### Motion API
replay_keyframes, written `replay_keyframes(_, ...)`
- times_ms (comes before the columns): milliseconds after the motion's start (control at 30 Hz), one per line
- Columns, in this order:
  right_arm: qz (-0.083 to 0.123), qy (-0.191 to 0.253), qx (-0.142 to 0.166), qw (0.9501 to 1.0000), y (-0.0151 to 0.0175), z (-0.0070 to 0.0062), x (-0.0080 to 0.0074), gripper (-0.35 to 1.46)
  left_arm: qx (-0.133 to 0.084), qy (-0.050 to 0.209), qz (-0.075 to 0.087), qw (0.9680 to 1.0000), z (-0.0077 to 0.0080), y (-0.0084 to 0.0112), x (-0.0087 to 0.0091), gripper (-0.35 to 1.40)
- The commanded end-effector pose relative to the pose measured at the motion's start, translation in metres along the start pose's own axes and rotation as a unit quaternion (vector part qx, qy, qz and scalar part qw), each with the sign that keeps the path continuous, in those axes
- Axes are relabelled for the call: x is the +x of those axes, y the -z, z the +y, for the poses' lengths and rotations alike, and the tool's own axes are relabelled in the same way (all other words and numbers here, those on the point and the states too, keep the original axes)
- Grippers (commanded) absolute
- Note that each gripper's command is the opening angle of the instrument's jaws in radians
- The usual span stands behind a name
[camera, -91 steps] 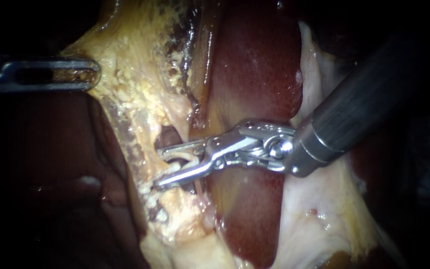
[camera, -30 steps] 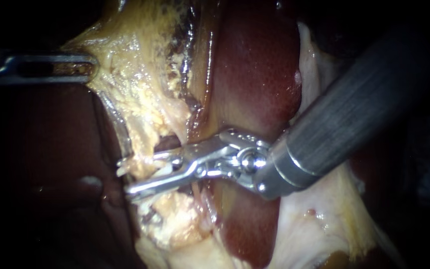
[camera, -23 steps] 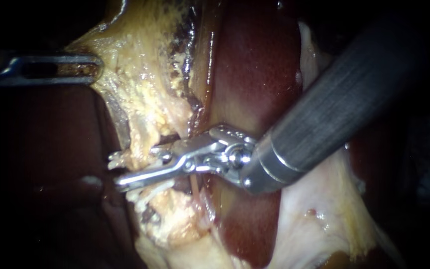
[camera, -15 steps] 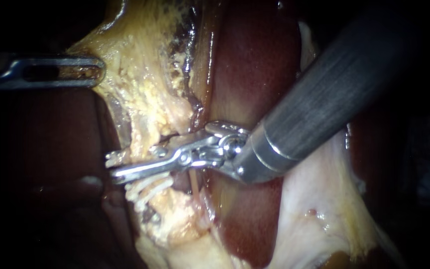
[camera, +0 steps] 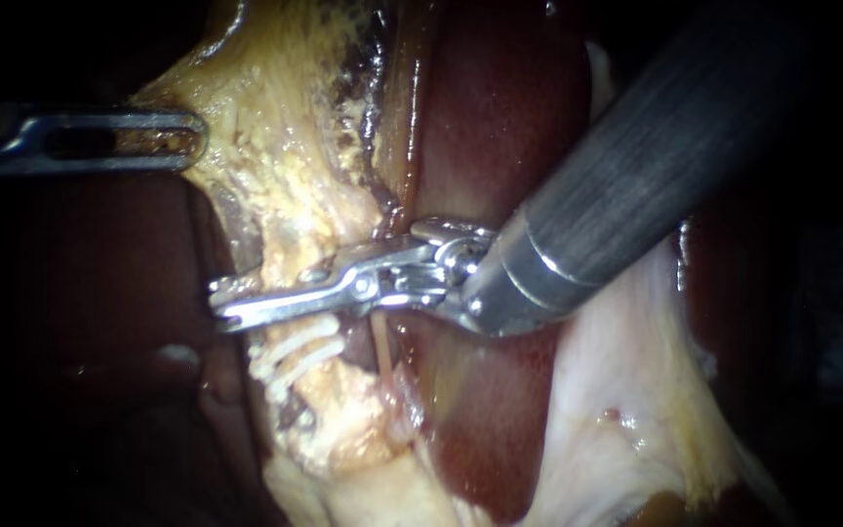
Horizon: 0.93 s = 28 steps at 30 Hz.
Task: Clipping third clip left tube
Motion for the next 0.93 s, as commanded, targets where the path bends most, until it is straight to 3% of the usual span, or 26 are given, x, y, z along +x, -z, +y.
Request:
replay_keyframes(33,0.002,0.0,-0.002,1.0,0.0001,0.0002,0.0,0.31,0.001,0.0,0.0,1.0,0.0,0.0,0.0,-0.35)
replay_keyframes(133,0.007,-0.002,-0.008,0.9999,0.0003,0.0005,0.0001,0.22,0.001,0.0,0.0,1.0,0.0,-0.0001,0.0,-0.35)
replay_keyframes(233,0.008,0.001,-0.01,0.9999,0.001,0.0005,-0.0001,-0.35,0.001,0.0,0.0,1.0,0.0,-0.0001,0.0001,-0.35)
replay_keyframes(500,-0.011,0.006,0.003,0.9999,0.0013,0.0005,-0.0009,-0.35,0.001,0.0,0.0,1.0,0.0,-0.0001,0.0001,-0.35)
replay_keyframes(933,-0.011,0.007,0.002,0.9999,0.0012,0.0008,-0.0013,-0.35,0.001,0.0,0.0,1.0,0.0,-0.0001,0.0001,-0.35)
